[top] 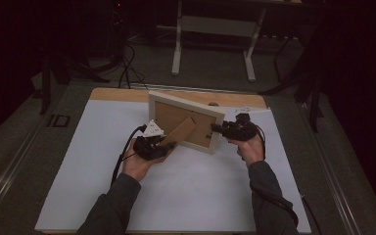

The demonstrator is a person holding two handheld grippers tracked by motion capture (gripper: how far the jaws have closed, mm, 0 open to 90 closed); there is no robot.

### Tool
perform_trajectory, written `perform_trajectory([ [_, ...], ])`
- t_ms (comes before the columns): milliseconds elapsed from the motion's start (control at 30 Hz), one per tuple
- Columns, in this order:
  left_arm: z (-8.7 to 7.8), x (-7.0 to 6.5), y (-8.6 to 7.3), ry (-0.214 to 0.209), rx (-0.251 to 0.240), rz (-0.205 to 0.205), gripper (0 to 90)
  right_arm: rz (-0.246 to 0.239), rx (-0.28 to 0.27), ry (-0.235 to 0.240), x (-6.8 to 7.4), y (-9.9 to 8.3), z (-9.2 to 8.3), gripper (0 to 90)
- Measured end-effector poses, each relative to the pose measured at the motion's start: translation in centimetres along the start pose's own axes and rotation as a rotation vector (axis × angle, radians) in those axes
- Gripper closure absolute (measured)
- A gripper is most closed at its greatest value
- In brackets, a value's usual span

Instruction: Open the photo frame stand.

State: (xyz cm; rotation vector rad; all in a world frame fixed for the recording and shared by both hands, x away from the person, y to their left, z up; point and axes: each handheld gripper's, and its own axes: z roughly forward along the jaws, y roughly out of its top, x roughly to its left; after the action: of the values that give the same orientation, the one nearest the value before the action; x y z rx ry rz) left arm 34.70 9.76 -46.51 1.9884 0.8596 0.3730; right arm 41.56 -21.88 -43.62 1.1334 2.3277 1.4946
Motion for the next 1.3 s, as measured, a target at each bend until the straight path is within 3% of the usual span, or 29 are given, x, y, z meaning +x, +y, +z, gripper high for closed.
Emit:
perform_trajectory([
  [267,0.0,-0.2,0.0,0.020,-0.001,0.007,69.8,-0.005,-0.001,0.004,0.3,0.0,-0.2,61.2],
  [400,0.2,-0.3,0.0,0.028,-0.005,0.001,69.9,-0.032,-0.007,-0.012,0.7,0.5,-0.1,61.4],
  [800,0.6,-0.7,-0.1,0.045,0.006,0.021,69.9,-0.044,0.002,-0.018,0.5,0.1,-0.2,61.3],
  [1067,0.7,-0.8,-0.3,0.089,0.002,0.027,69.5,-0.099,0.006,-0.064,1.4,0.5,0.5,61.6],
  [1300,0.8,-1.2,-0.8,0.112,0.025,0.036,68.7,-0.141,0.014,-0.074,1.9,0.7,1.1,60.9],
])
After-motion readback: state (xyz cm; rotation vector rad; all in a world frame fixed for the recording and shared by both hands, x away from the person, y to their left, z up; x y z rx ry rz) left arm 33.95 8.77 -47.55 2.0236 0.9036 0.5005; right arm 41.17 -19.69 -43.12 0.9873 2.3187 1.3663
